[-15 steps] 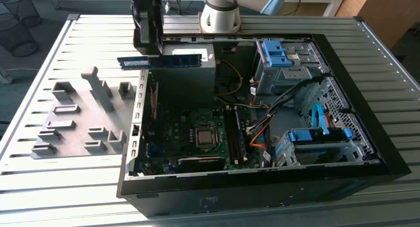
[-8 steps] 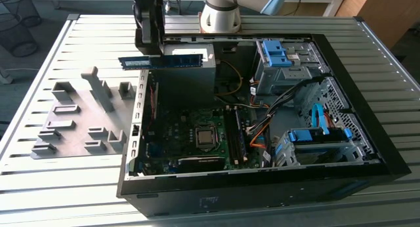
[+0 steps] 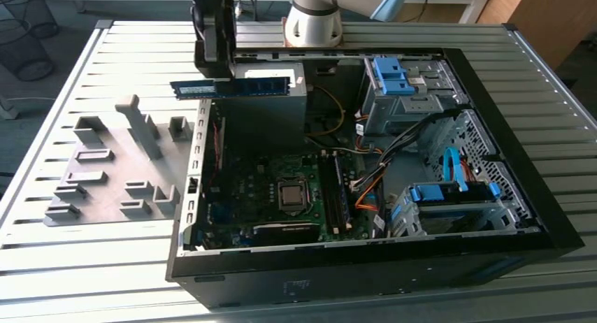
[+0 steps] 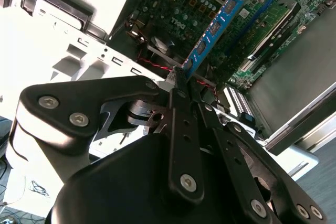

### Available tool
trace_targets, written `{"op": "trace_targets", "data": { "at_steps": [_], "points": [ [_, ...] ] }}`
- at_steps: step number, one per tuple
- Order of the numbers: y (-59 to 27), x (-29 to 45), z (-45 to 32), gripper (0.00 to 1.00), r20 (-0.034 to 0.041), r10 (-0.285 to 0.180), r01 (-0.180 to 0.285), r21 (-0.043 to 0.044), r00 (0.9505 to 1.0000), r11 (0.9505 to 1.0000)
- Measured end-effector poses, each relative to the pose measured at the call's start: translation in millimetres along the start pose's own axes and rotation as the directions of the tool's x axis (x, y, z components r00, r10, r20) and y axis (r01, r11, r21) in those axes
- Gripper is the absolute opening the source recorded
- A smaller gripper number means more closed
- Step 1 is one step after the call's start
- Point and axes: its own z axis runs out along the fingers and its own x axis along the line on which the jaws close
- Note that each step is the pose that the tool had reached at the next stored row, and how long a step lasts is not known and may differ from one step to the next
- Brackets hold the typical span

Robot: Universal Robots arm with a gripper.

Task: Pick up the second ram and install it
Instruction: 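Pick up the second ram and move it above second insertion slot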

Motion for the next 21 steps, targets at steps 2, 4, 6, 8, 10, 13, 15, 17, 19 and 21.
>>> {"op": "trace_targets", "data": {
  "at_steps": [2, 4, 6, 8, 10, 13, 15, 17, 19, 21],
  "points": [
    [-0.5, 0.0, 0.0, 0.14, 0.0000, 0.000, 0.000, 0.0000, 1.0000, 1.0000],
    [-1.0, 0.0, 0.0, 0.14, 0.0000, 0.000, 0.000, 0.0000, 1.0000, 1.0000],
    [-1.4, 0.0, -0.1, 0.14, 0.0000, 0.000, 0.000, 0.0000, 1.0000, 1.0000],
    [-1.9, 0.0, -0.1, 0.14, 0.0000, 0.000, 0.000, 0.0000, 1.0000, 1.0000],
    [-2.4, 0.1, -0.1, 0.14, 0.0000, 0.000, 0.000, 0.0000, 1.0000, 1.0000],
    [-3.1, 0.1, -0.1, 0.14, 0.0000, 0.000, 0.000, 0.0000, 1.0000, 1.0000],
    [-3.6, 0.1, -0.1, 0.14, 0.0000, 0.000, 0.000, 0.0000, 1.0000, 1.0000],
    [-4.0, 0.1, -0.1, 0.14, 0.0000, 0.000, 0.000, 0.0000, 1.0000, 1.0000],
    [-4.5, 0.1, -0.2, 0.14, 0.0000, 0.000, 0.000, 0.0000, 1.0000, 1.0000],
    [-5.0, 0.1, -0.2, 0.14, 0.0000, 0.000, 0.000, 0.0000, 1.0000, 1.0000]
  ]
}}
